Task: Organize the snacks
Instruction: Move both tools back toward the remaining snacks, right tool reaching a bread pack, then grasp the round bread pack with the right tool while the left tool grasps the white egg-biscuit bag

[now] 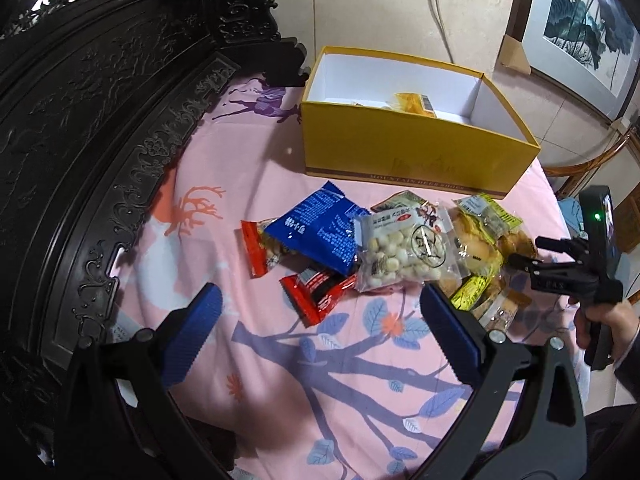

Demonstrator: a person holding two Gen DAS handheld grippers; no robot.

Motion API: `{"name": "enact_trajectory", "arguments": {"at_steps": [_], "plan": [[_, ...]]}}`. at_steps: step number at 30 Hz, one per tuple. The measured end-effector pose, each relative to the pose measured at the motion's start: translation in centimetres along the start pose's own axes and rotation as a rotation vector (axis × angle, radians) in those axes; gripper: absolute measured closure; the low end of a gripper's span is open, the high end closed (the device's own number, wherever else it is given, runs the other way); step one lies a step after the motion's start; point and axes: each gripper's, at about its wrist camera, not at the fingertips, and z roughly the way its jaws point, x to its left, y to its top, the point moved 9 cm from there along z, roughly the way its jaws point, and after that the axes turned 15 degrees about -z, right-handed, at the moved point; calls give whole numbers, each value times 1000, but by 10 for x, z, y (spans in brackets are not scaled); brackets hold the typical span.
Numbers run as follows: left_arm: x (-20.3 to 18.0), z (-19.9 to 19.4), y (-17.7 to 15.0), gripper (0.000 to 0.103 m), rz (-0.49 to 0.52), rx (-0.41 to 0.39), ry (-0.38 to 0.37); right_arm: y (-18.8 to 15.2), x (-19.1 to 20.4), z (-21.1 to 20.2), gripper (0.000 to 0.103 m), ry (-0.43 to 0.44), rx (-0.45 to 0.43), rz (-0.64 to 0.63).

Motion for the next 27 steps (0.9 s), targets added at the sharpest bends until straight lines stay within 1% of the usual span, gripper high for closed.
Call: {"name": "enact_trajectory", "arguments": {"at_steps": [2,4,6,7,9,11,12,14,16,19,20,21,23,24,26,27], "plan": [[5,0,-3,2,-12,9,21,1,1,6,23,-1,16,-28],[11,0,-7,2,-33,22,35,3,0,9,23,3,12,-35],[16,2,-12,2,-50,36,45,4,-1,11,27,23,12,-30],[18,3,-14,2,-57,43,53,3,-1,13,30,41,12,-26],[20,5,-17,2,-68,59,64,3,-2,11,36,32,0,-39],[20,7,-19,2,-68,68,68,1,-4,9,47,31,-6,-49],[18,7,-18,2,-63,70,68,-1,-5,7,47,43,-6,-40],[13,9,-18,2,-46,72,65,-5,-6,5,48,37,-5,-47],[2,12,-16,2,-5,67,52,-11,-5,1,48,37,-2,-44],[-15,16,-11,2,82,37,24,-24,-6,-9,48,78,-15,36],[-25,20,-9,2,136,16,0,-29,-7,-12,48,88,-19,60],[-32,23,-8,2,176,5,-9,-35,-8,-15,48,105,-26,100],[-54,36,-10,2,326,-2,-46,-46,-9,-20,48,145,-33,173],[-62,39,-11,2,385,-4,-65,-51,-9,-22,48,157,-37,200],[-83,49,-16,2,544,-6,-117,-58,-7,-27,48,170,-46,230],[-90,52,-18,2,599,-7,-133,-60,-5,-28,48,175,-48,238]]}}
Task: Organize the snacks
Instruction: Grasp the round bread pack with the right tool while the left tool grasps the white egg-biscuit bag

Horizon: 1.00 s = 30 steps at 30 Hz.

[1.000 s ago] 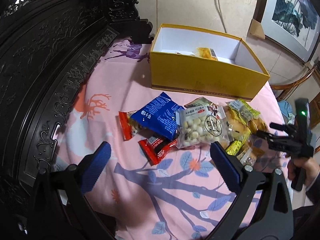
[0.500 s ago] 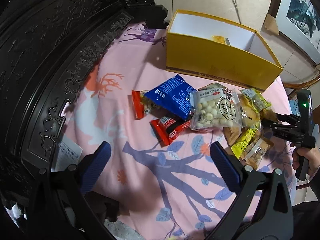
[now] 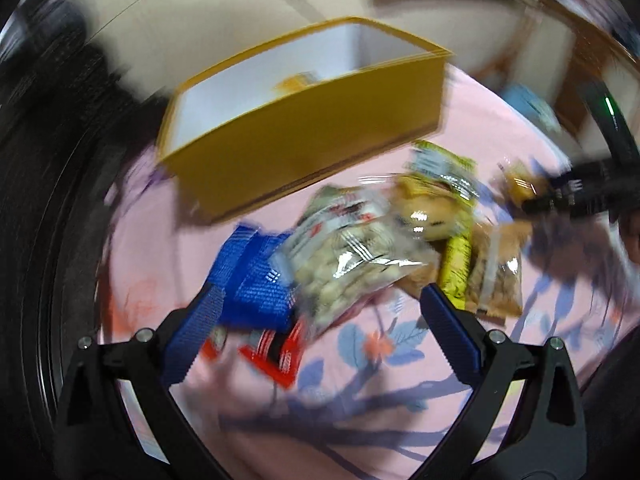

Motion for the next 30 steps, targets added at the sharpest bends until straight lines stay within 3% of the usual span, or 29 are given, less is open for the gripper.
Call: {"name": "enact_trajectory", "arguments": {"at_steps": [5,11,13,20,22,24,30], "plan": [[-23,32,1,2,296,44,-78,-5,4,-2,48,17,-15,20],[-29,62,-2,2,560,70,-99,-5,1,-2,48,24,-25,57],[-31,69,-2,2,601,84,-113,-5,0,-2,48,27,-27,63],[-32,97,-1,2,590,144,-134,-5,0,-2,48,30,-23,58],[-30,101,-4,11,581,168,-147,-5,0,-1,48,30,-24,60],[-27,102,-5,26,519,200,-174,-4,0,-1,48,30,-28,65],[-16,89,-2,31,356,193,-197,-6,-1,-1,48,24,-36,64]]}}
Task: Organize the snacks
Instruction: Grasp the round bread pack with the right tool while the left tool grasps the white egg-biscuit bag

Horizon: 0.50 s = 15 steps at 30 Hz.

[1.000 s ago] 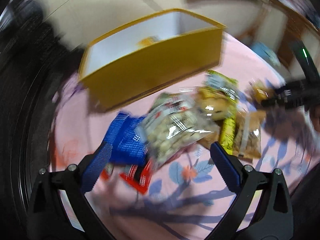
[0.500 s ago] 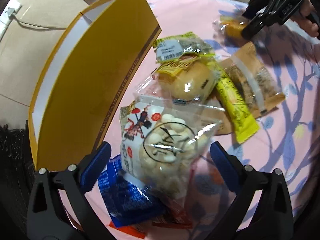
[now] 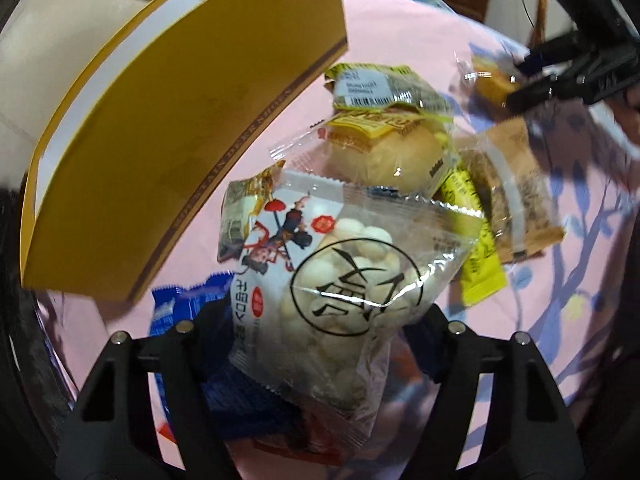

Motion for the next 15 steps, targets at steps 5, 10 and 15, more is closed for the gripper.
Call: {"name": "enact_trajectory", "arguments": {"at_steps": [5,10,15], "plan": [[6,-20,-14,33,-171,-28,-55,0,0,0,48,-1,-2,-1],[6,-37,-24,33,-328,-58,-102,-2,3,-1,47,-14,-3,-9],[-9,-56,-37,33,-417,-77,-116,-1,4,0,48,-26,3,-20]]}}
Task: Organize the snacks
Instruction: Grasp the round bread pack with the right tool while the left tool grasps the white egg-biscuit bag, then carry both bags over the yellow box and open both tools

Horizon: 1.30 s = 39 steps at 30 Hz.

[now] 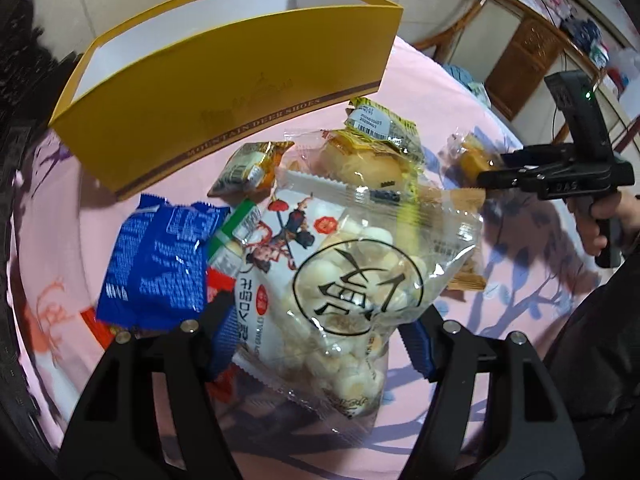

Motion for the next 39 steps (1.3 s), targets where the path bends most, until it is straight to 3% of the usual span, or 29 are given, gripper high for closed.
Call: {"name": "enact_trajectory", "arguments": {"at_steps": [10,18,30,39], "plan": [[-17,-34,-4,33,-153,-88,-79,-15,15,-14,48,51,-8,62],[-34,-86,28,33,-177,-228,-151,3,38,-48,48,78,-83,39],[-20,-142,100,33,-255,-428,-150,112,71,-112,48,93,-312,-72],[23,-134,194,33,-325,-499,-3,233,66,-121,48,22,-447,-117]]}}
